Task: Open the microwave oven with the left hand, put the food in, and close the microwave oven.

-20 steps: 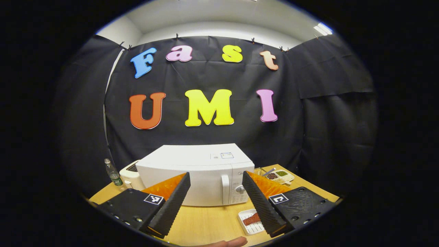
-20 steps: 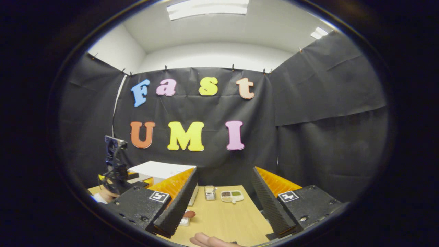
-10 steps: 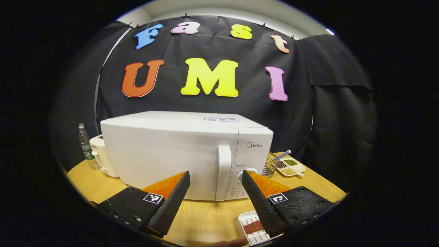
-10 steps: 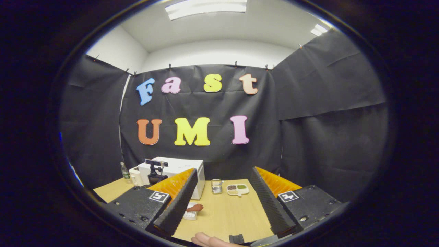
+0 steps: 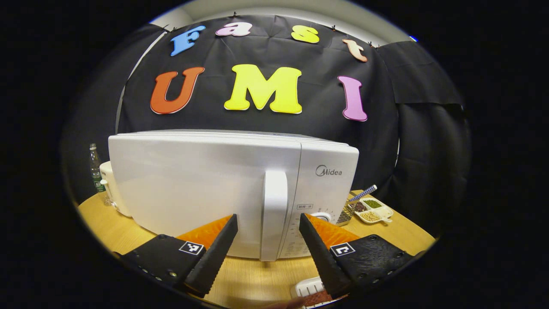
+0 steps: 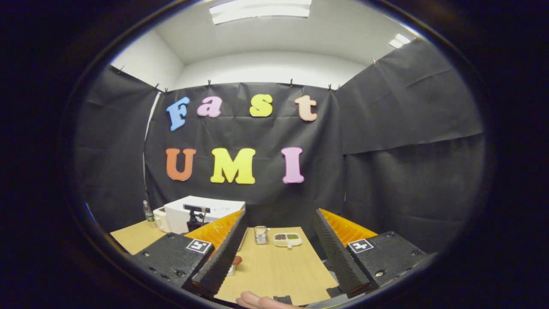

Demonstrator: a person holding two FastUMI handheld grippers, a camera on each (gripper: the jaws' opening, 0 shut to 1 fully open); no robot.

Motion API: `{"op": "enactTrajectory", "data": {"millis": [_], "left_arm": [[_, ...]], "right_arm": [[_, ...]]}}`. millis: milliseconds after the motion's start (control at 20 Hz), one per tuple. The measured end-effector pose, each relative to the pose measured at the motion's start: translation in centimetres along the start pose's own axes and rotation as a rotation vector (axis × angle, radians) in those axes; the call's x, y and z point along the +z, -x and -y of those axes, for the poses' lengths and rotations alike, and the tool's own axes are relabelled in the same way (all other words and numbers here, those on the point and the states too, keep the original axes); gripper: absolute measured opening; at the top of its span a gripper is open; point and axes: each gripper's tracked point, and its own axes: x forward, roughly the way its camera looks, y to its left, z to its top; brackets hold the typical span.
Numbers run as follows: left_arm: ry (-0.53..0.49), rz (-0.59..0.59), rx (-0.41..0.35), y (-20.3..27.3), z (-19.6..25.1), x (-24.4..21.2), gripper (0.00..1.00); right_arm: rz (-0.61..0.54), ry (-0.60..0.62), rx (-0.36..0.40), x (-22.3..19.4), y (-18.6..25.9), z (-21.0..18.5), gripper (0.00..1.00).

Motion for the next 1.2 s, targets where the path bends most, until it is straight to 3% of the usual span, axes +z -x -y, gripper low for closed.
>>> {"op": "enactTrajectory", "data": {"millis": [50, 100, 150, 200, 250, 300, 350, 400, 500, 550, 950, 1000, 1100, 1150, 1200], "left_arm": [[-0.020, 0.023, 0.008, -0.4, 0.1, 0.4, 0.86], [-0.044, 0.009, 0.019, -0.7, -0.1, -0.2, 0.62], [-0.062, 0.013, 0.037, -0.8, -0.2, -0.3, 0.41], [-0.078, 0.024, 0.032, -1.1, 0.2, -0.2, 0.43], [-0.080, 0.014, 0.036, -1.0, 0.2, -0.3, 0.25], [-0.066, -0.018, 0.040, -0.8, 0.0, -0.9, 0.25], [-0.037, -0.026, 0.032, -0.7, 0.0, -0.9, 0.10], [-0.022, -0.043, 0.030, -0.8, 0.1, -1.1, 0.21], [-0.028, -0.050, 0.038, -0.8, 0.1, -1.0, 0.21], [-0.041, -0.050, 0.040, -0.7, 0.0, -1.1, 0.12], [-0.045, -0.054, -0.014, 2.1, -0.2, -1.6, 0.12], [-0.047, -0.037, -0.035, 3.1, -0.2, -1.5, 0.12], [-0.034, -0.027, -0.080, 5.2, -0.6, -1.9, 0.12], [-0.041, -0.010, -0.098, 6.0, -0.8, -2.0, 0.01], [-0.050, -0.006, -0.109, 7.2, -1.2, -2.0, 0.13]], "right_arm": [[-0.015, -0.001, 0.013, -0.4, 0.1, -0.3, 0.92], [-0.032, -0.003, 0.030, -0.9, 0.2, -0.7, 1.00], [-0.047, -0.007, 0.041, -1.1, 0.2, -0.9, 1.00], [-0.058, -0.006, 0.044, -1.3, 0.2, -0.8, 1.00], [-0.067, -0.005, 0.042, -1.4, 0.2, -0.6, 1.00], [-0.074, -0.007, 0.036, -1.6, 0.3, -0.4, 1.00], [-0.080, -0.012, 0.030, -1.6, 0.4, -0.1, 1.00], [-0.086, -0.019, 0.026, -1.7, 0.4, 0.1, 1.00], [-0.093, -0.024, 0.016, -1.8, 0.6, 0.5, 1.00], [-0.092, -0.021, 0.005, -1.8, 0.5, 0.8, 1.00], [-0.115, -0.029, 0.012, -2.7, 1.3, 0.8, 1.00], [-0.112, -0.032, 0.014, -2.8, 1.2, 0.9, 0.92], [-0.115, -0.031, 0.009, -3.2, 1.0, 1.1, 0.92], [-0.114, -0.035, 0.005, -3.3, 0.8, 1.1, 1.00], [-0.116, -0.038, 0.003, -3.3, 0.6, 1.0, 1.00]]}}
